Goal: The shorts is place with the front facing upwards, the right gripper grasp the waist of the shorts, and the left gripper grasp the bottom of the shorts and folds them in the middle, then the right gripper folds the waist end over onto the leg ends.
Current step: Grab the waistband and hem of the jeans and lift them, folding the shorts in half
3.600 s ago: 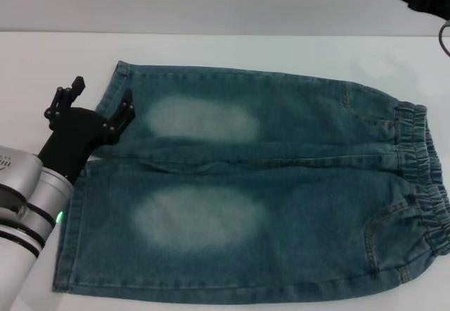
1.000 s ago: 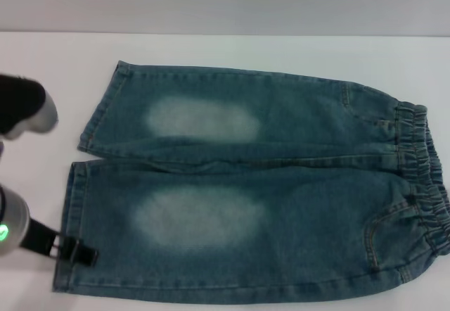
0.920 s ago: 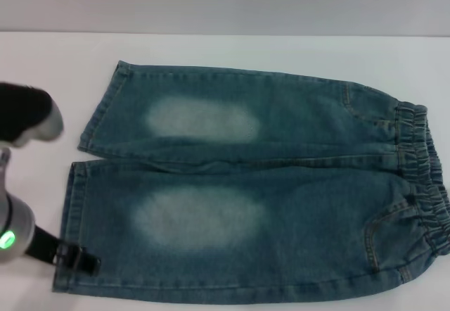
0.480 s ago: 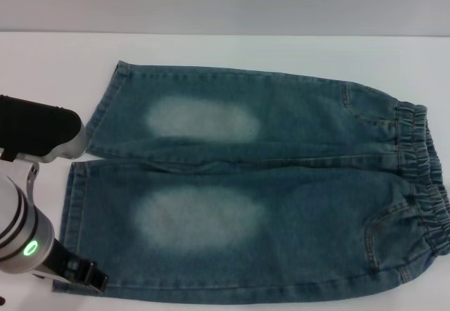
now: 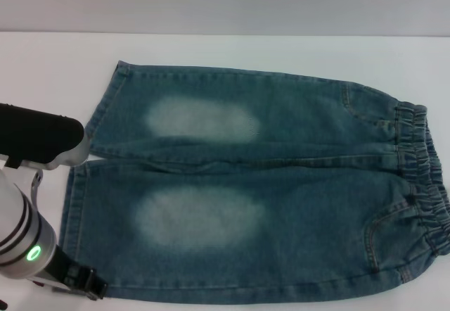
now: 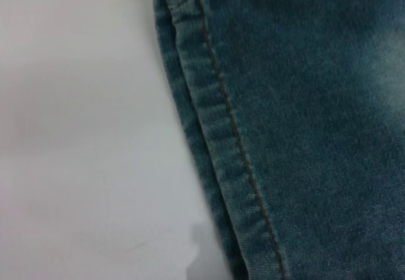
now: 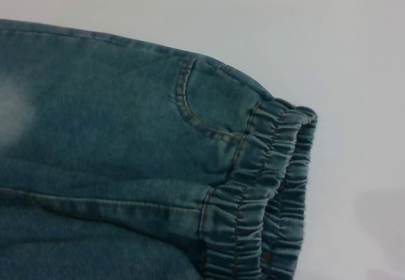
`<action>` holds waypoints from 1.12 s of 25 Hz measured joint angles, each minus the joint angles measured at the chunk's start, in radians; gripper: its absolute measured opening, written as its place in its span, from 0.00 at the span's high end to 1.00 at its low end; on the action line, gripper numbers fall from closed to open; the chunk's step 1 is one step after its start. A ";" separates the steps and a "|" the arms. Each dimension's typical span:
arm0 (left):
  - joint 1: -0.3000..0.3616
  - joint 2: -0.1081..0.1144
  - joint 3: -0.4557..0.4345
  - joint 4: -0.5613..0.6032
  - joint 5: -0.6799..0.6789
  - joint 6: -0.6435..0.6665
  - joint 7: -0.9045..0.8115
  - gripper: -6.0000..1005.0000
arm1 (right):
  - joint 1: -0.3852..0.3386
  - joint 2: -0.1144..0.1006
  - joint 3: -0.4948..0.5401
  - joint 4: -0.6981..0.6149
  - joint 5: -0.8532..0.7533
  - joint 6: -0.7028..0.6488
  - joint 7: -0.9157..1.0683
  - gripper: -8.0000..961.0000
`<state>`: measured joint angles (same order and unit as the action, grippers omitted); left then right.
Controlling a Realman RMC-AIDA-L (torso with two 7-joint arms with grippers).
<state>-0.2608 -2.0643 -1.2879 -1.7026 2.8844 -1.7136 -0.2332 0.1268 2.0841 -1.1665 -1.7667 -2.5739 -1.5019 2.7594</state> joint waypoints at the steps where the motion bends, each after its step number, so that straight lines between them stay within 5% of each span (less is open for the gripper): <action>1: 0.000 0.000 0.001 0.005 -0.001 0.004 0.000 0.18 | 0.000 0.000 0.000 0.000 0.000 0.000 0.000 0.14; 14: -0.030 0.003 -0.039 0.052 -0.015 0.020 0.012 0.28 | -0.003 0.000 0.006 -0.005 0.017 -0.011 -0.015 0.14; 24: -0.045 0.001 -0.039 0.031 -0.023 0.007 0.013 0.51 | -0.003 -0.001 0.011 -0.005 0.026 -0.014 -0.023 0.14; 28: -0.052 0.002 -0.040 0.019 -0.031 0.003 0.015 0.74 | -0.004 -0.001 0.016 -0.006 0.026 -0.025 -0.023 0.14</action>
<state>-0.3133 -2.0620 -1.3278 -1.6839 2.8532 -1.7107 -0.2180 0.1232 2.0831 -1.1502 -1.7726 -2.5478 -1.5266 2.7365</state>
